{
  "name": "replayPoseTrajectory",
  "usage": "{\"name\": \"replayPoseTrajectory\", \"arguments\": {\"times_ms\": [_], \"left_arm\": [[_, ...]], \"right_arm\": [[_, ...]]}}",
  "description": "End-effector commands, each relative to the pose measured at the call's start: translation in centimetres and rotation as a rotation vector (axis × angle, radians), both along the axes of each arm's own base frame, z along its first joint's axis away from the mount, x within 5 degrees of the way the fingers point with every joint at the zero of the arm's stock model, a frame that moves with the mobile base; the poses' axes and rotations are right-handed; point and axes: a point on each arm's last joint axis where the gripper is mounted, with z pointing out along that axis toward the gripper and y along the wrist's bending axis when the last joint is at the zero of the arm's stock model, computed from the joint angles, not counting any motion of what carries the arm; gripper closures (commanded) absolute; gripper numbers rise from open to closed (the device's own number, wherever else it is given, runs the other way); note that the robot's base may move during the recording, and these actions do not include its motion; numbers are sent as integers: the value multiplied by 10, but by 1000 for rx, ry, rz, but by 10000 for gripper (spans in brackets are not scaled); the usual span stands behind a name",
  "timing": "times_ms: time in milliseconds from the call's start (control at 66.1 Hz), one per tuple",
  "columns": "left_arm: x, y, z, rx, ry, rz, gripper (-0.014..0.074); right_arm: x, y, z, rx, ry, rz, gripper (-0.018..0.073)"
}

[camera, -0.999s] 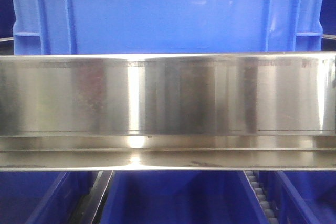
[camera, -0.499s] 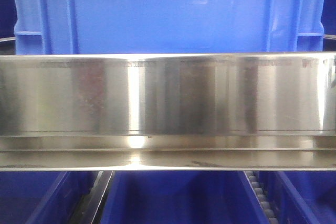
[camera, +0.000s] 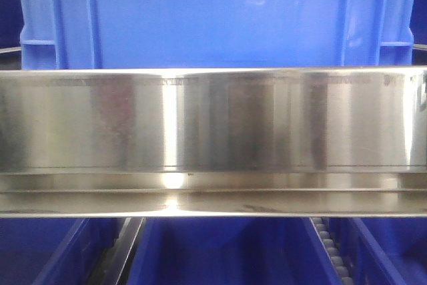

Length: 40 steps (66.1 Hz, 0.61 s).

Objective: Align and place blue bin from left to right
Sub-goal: 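Close both grippers on the blue bin's side walls, then lift the gripped blue bin up off the shelf rollers with both grippers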

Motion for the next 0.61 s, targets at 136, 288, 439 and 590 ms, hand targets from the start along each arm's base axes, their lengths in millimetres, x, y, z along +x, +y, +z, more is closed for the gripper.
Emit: {"name": "replayPoseTrajectory", "arguments": {"times_ms": [136, 288, 439, 590], "left_arm": [[1, -8, 4, -73, -38, -35, 707], [1, -9, 4, -73, -39, -36, 707], [-5, -8, 15, -61, -56, -6, 707], [-19, -14, 33, -20, -103, -1, 707]], "right_arm": [[-1, 1, 4, 26, -5, -19, 726], [-6, 3, 8, 8, -17, -38, 725], [-20, 3, 28, -30, -120, -102, 725], [-34, 2, 45, 23, -150, -97, 725]]}}
